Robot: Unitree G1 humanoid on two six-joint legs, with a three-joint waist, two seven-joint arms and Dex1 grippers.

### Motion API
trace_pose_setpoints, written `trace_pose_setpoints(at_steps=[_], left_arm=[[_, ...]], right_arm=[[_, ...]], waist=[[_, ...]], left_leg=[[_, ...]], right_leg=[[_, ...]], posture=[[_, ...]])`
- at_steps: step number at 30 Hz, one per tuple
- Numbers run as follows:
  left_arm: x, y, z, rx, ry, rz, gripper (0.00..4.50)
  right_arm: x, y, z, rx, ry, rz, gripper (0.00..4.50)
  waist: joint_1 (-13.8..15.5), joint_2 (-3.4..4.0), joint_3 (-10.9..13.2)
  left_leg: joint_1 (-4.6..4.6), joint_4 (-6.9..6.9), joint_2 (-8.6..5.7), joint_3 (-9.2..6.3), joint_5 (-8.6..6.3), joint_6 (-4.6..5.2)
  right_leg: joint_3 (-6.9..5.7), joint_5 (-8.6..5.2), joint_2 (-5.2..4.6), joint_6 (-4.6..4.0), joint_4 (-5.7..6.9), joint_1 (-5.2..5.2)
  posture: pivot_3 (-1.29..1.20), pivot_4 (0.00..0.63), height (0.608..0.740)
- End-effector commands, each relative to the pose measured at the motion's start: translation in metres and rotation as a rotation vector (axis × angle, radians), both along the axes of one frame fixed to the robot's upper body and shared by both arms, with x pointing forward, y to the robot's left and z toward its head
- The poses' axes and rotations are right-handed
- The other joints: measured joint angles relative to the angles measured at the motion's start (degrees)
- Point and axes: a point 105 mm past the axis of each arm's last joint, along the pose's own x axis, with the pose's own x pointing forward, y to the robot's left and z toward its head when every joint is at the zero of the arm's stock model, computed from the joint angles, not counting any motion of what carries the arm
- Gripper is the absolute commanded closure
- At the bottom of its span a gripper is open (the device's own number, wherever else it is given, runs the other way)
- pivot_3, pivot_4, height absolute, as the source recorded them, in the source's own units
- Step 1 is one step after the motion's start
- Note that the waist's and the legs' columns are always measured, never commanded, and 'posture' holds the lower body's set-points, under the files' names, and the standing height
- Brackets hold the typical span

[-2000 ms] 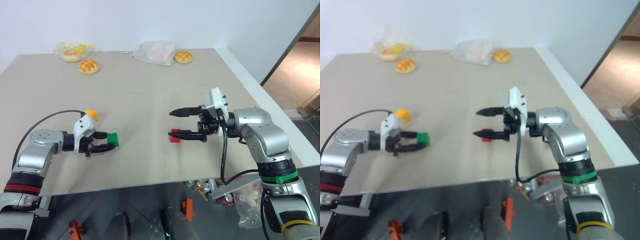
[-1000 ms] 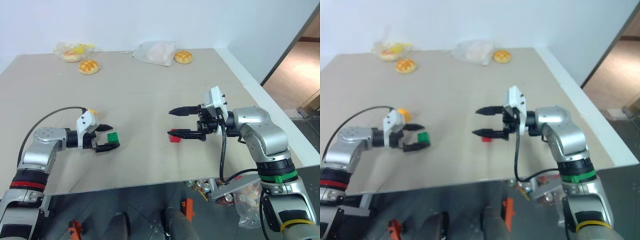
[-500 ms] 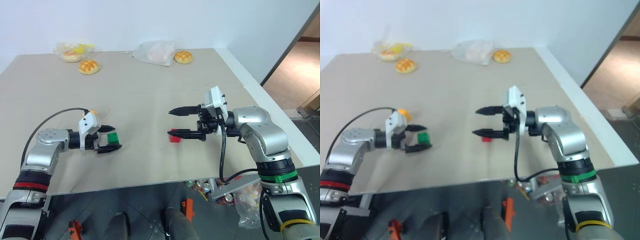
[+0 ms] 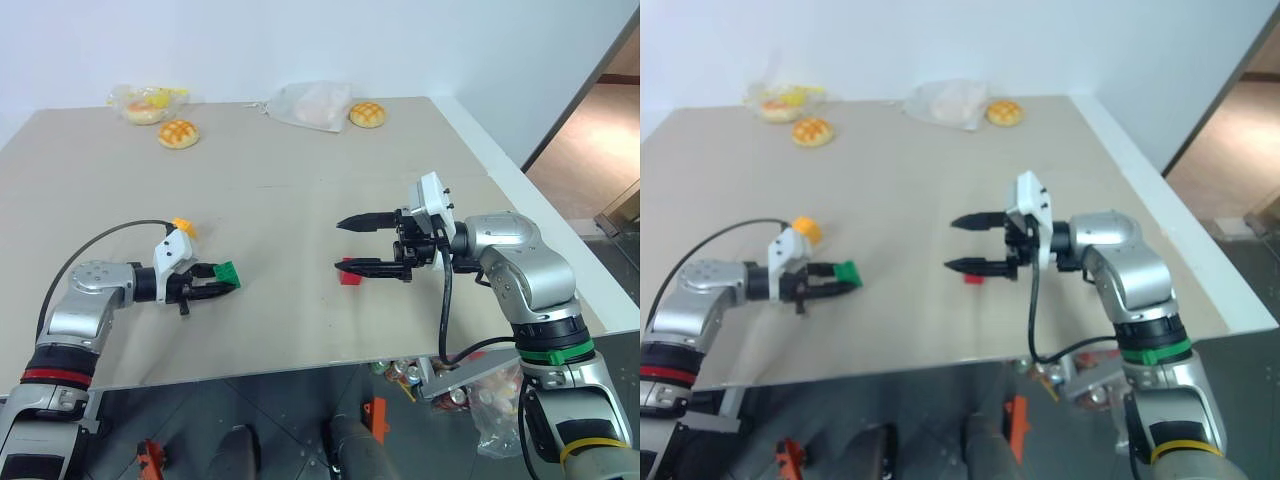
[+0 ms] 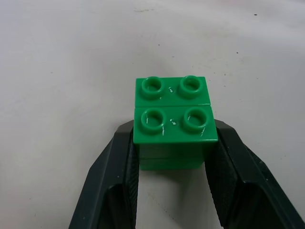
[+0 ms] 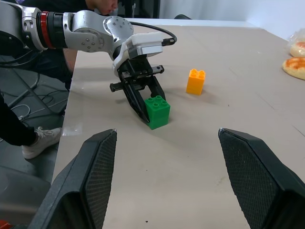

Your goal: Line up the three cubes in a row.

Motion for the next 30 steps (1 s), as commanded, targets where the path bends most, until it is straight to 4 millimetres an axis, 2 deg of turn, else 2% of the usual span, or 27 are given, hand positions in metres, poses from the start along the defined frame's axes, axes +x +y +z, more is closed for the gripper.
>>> trace_pose_setpoints(at_steps=[1,8,13,20,30], left_arm=[[0.005,-0.012,0.014,-0.011,-0.045,-0.042,3.12],[0.015,-0.048,0.027,-0.024,-0.074,-0.156,3.12],[0.017,-0.084,0.026,-0.003,-0.048,-0.298,3.12],[0.016,-0.105,0.017,0.032,-0.030,-0.397,3.12],[0.030,-0.115,0.016,0.048,-0.057,-0.392,3.12]], right_arm=[[-0.002,-0.002,0.011,0.001,-0.044,0.010,0.96],[-0.001,-0.035,0.005,-0.066,-0.028,-0.065,0.96],[-0.005,-0.062,-0.005,-0.096,-0.003,-0.146,0.96],[-0.008,-0.069,-0.018,-0.105,0.029,-0.188,0.96],[-0.009,-0.070,-0.019,-0.091,0.028,-0.219,0.96]], waist=[[0.01,0.00,0.00],[0.76,0.00,0.00],[1.41,-0.01,0.00],[1.10,0.00,0.00],[1.32,0.00,0.00]], left_leg=[[0.00,0.00,0.00,0.00,0.00,0.00],[-0.06,0.08,-0.04,0.00,0.00,0.00],[-0.06,0.09,-0.05,-0.01,0.00,0.00],[-0.01,0.09,-0.04,-0.01,-0.01,0.02],[-0.11,0.31,-0.06,0.00,-0.01,0.01]], right_leg=[[0.00,0.00,0.00,0.00,0.00,0.00],[0.02,0.01,-0.01,0.03,-0.02,0.02],[0.02,0.00,0.00,0.05,-0.02,0.01],[0.12,0.08,0.09,0.16,0.00,0.02],[0.19,0.08,0.08,0.15,-0.01,0.03]], posture=[[0.00,0.150,0.740],[0.00,0.150,0.740],[0.00,0.150,0.740],[0.00,0.150,0.740],[0.00,0.150,0.740]])
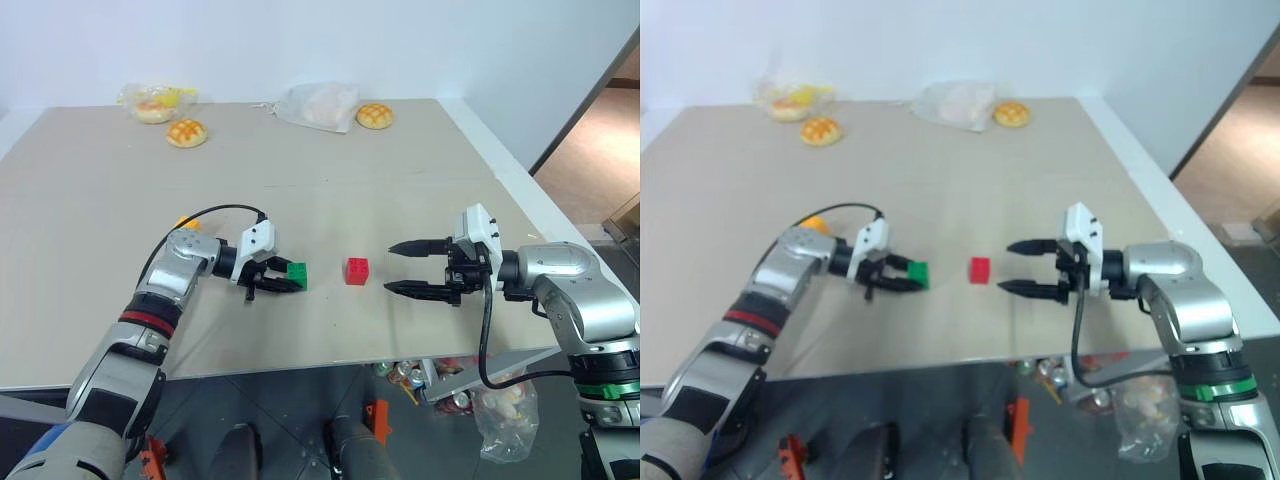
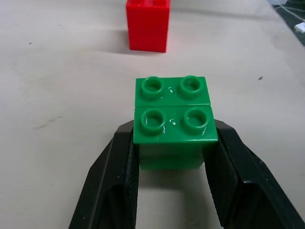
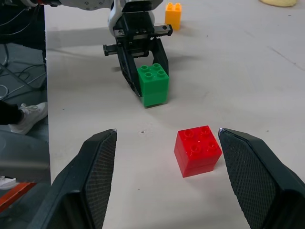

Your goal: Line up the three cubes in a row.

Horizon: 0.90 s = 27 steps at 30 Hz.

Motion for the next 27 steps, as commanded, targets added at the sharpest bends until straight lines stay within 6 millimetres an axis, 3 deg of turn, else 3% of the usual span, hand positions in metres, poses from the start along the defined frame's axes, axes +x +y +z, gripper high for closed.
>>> trace_pose_setpoints(at_steps=[1,12,21,23,27], left_arm=[[0.007,-0.007,0.013,-0.020,-0.058,-0.005,3.12],[0.012,-0.017,0.017,-0.041,-0.076,-0.006,3.12],[0.010,-0.015,0.007,-0.014,-0.075,-0.012,3.12],[0.009,-0.014,0.004,-0.005,-0.047,-0.011,2.09],[0.014,-0.008,0.003,0.001,-0.102,0.025,0.76]], right_arm=[[-0.002,0.000,0.015,0.016,-0.061,0.001,0.96],[0.002,0.007,0.016,0.034,-0.067,0.009,0.96],[0.002,0.006,0.018,0.039,-0.070,0.006,0.96],[0.002,0.006,0.018,0.041,-0.071,0.005,0.96],[0.002,0.007,0.019,0.045,-0.071,0.005,0.96]], waist=[[0.02,0.00,0.00],[0.06,0.00,0.00],[0.04,0.00,0.00],[0.04,0.00,0.00],[0.04,0.00,0.00]], left_leg=[[-0.01,0.01,0.00,0.00,0.00,0.00],[-0.06,0.04,-0.01,-0.02,0.00,0.00],[-0.06,0.05,-0.01,-0.02,0.00,0.00],[-0.05,0.05,-0.01,-0.02,0.00,0.00],[-0.06,0.05,-0.01,-0.02,0.00,0.01]], right_leg=[[0.00,0.00,0.00,0.00,0.00,0.00],[-0.01,0.02,0.00,0.03,0.00,-0.01],[0.01,0.03,0.01,0.06,0.00,-0.01],[0.01,0.03,0.01,0.06,0.00,-0.01],[0.01,0.03,0.01,0.06,0.00,-0.01]], posture=[[0.00,0.150,0.740],[0.00,0.150,0.740],[0.00,0.150,0.740],[0.00,0.150,0.740],[0.00,0.150,0.740]])
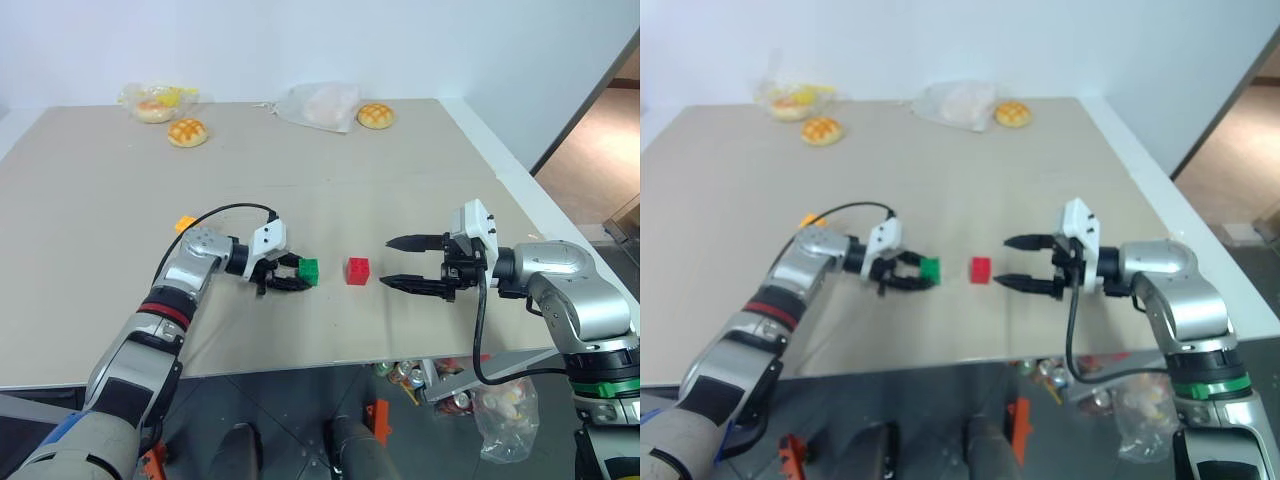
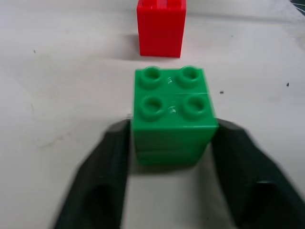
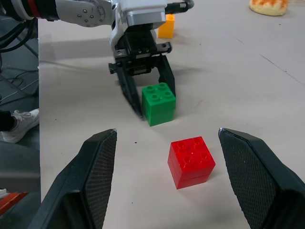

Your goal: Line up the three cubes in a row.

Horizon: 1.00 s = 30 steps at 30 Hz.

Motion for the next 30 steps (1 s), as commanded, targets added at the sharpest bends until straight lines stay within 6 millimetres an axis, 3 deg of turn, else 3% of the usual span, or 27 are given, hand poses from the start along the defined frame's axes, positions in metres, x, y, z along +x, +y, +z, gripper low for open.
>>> trace_pose_setpoints(at_steps=[1,6,14,17,24,30], left_arm=[[0.006,0.007,0.009,-0.001,-0.075,0.025,0.41],[0.004,0.023,0.011,-0.002,-0.098,0.047,0.41],[-0.025,0.077,0.028,0.015,-0.100,0.096,0.41],[-0.040,0.098,0.039,-0.078,-0.087,0.215,0.41],[-0.064,0.123,0.061,-0.291,-0.066,0.492,0.41],[-0.076,0.166,0.059,-0.372,-0.141,0.831,0.41]], right_arm=[[-0.001,0.003,0.015,0.020,-0.053,0.012,0.96],[-0.001,0.005,0.015,0.026,-0.053,0.017,0.96],[-0.002,0.007,0.021,0.027,-0.060,0.023,0.96],[0.007,0.014,0.033,0.069,-0.118,-0.008,0.96],[0.019,0.040,0.058,0.191,-0.186,-0.018,0.96],[0.021,0.067,0.066,0.245,-0.199,0.045,0.96]], waist=[[0.00,0.00,0.00],[-0.04,0.00,0.00],[-0.43,0.01,0.00],[-0.29,0.01,0.00],[-0.48,0.01,0.00],[-0.90,0.00,0.00]], left_leg=[[0.00,0.00,0.00,0.00,0.00,0.00],[0.01,-0.01,0.00,0.00,0.00,0.00],[0.02,-0.10,0.06,-0.02,0.00,0.00],[0.02,-0.07,0.06,-0.01,0.00,0.00],[0.05,-0.05,0.10,0.00,0.00,0.00],[0.09,-0.12,0.16,0.01,-0.01,-0.01]], right_leg=[[0.00,0.00,0.00,0.01,0.00,0.00],[0.00,0.05,0.01,0.08,0.00,0.00],[-0.02,0.03,0.03,0.04,0.01,-0.03],[-0.02,-0.04,0.01,-0.07,0.01,-0.02],[-0.09,-0.01,-0.01,-0.09,0.01,-0.01],[-0.13,-0.02,0.01,-0.15,0.00,-0.02]], posture=[[0.00,0.150,0.740],[0.00,0.150,0.740],[0.00,0.150,0.740],[0.00,0.150,0.740],[0.00,0.150,0.740],[0.00,0.150,0.740]])
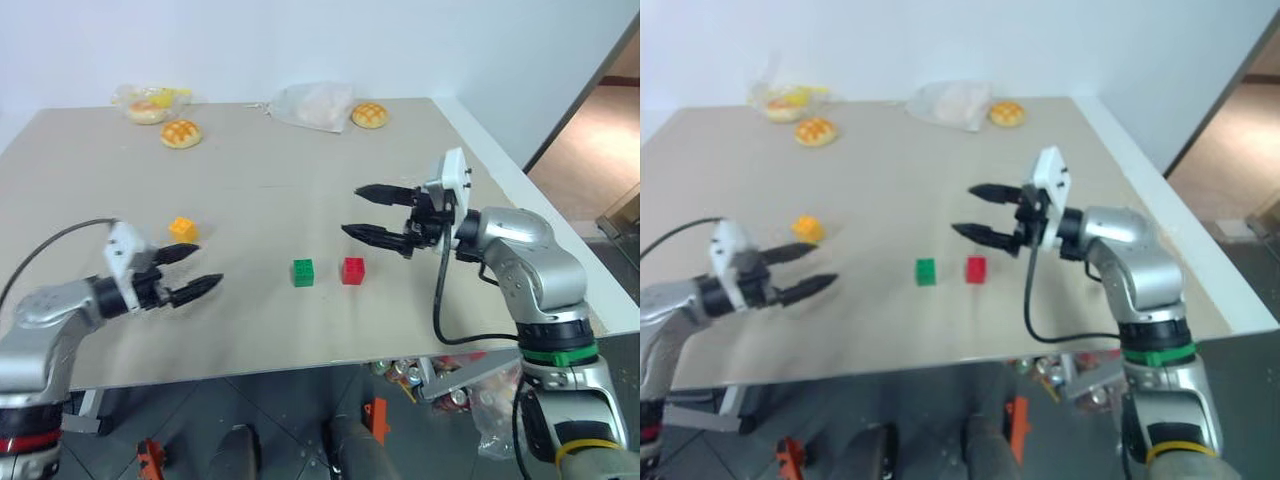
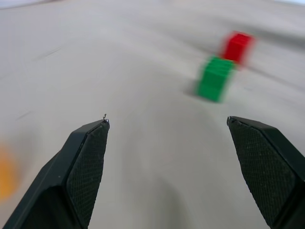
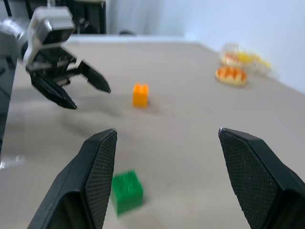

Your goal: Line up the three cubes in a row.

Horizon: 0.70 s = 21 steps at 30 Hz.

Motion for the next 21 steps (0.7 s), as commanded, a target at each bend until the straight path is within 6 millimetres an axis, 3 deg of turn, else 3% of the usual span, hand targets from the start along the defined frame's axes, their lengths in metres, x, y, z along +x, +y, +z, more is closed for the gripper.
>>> trace_pose_setpoints(at_steps=[1,8,14,21], left_arm=[[-0.002,0.017,0.014,0.000,-0.082,0.127,0.41],[0.004,0.037,-0.004,-0.034,-0.047,0.241,0.41],[0.028,0.046,-0.015,-0.044,-0.037,0.283,0.41],[0.054,0.040,-0.021,-0.041,-0.026,0.257,0.41]], right_arm=[[-0.004,0.012,0.012,0.020,-0.043,0.037,0.96],[-0.009,0.029,0.001,-0.015,-0.044,0.093,0.96],[-0.011,0.030,0.000,-0.017,-0.049,0.092,0.96],[-0.012,0.023,0.000,-0.012,-0.053,0.064,0.96]], waist=[[0.16,-0.01,-0.01],[0.38,-0.04,-0.02],[0.81,-0.04,-0.03],[1.09,-0.06,-0.03]], left_leg=[[-0.01,0.00,0.00,-0.03,0.00,0.00],[0.01,0.08,0.00,0.09,0.01,0.00],[0.01,0.05,0.02,0.06,0.01,0.00],[-0.01,0.00,0.02,0.08,0.00,-0.01]], right_leg=[[-0.03,0.01,0.00,-0.01,0.00,0.01],[-0.01,0.02,-0.05,-0.04,-0.02,0.03],[-0.05,0.04,-0.02,-0.07,-0.02,0.02],[-0.05,0.04,-0.02,-0.07,-0.04,0.00]], posture=[[0.00,0.150,0.740],[0.00,0.150,0.740],[0.00,0.150,0.740],[0.00,0.150,0.740]])
